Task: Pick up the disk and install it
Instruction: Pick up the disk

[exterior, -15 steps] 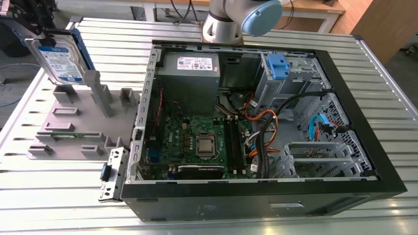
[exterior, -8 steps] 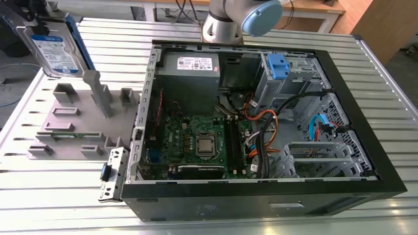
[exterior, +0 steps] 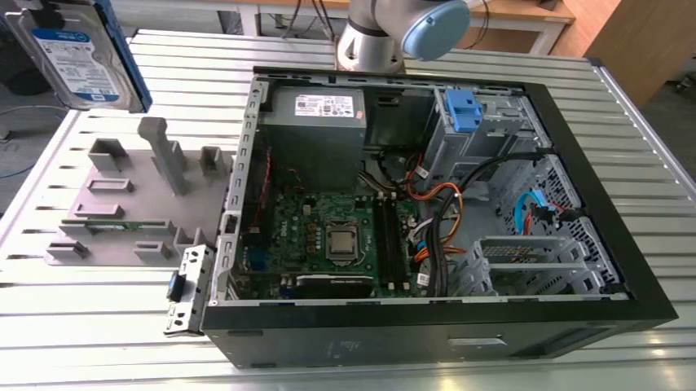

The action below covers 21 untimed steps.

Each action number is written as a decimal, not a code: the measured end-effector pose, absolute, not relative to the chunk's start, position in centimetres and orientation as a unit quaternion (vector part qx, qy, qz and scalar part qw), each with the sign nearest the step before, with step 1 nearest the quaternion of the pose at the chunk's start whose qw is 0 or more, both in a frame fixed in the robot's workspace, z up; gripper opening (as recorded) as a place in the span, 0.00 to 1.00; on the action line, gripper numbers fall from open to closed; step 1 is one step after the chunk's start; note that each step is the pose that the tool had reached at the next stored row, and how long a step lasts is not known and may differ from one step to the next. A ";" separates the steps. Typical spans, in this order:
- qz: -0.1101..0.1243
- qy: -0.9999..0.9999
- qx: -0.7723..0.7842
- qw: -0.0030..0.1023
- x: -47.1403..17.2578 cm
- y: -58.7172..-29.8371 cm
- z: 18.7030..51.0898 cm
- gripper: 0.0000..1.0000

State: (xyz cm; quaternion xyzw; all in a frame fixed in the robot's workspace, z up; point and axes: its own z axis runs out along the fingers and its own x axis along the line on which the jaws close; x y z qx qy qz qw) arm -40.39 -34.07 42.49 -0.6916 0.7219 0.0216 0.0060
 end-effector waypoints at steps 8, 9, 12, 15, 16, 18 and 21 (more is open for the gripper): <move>0.022 0.722 -0.692 0.006 -40.4 -34.1 46.1 0.35; 0.022 0.722 -0.692 0.006 -40.4 -34.1 46.5 0.35; 0.022 0.722 -0.692 0.006 -40.4 -34.1 47.6 0.35; 0.022 0.722 -0.692 0.006 -40.4 -34.1 48.2 0.35; 0.021 0.722 -0.692 0.006 -40.4 -34.1 48.2 0.35; 0.021 0.722 -0.692 0.006 -40.4 -34.1 48.2 0.35; 0.021 0.722 -0.692 0.006 -40.4 -34.1 48.3 0.35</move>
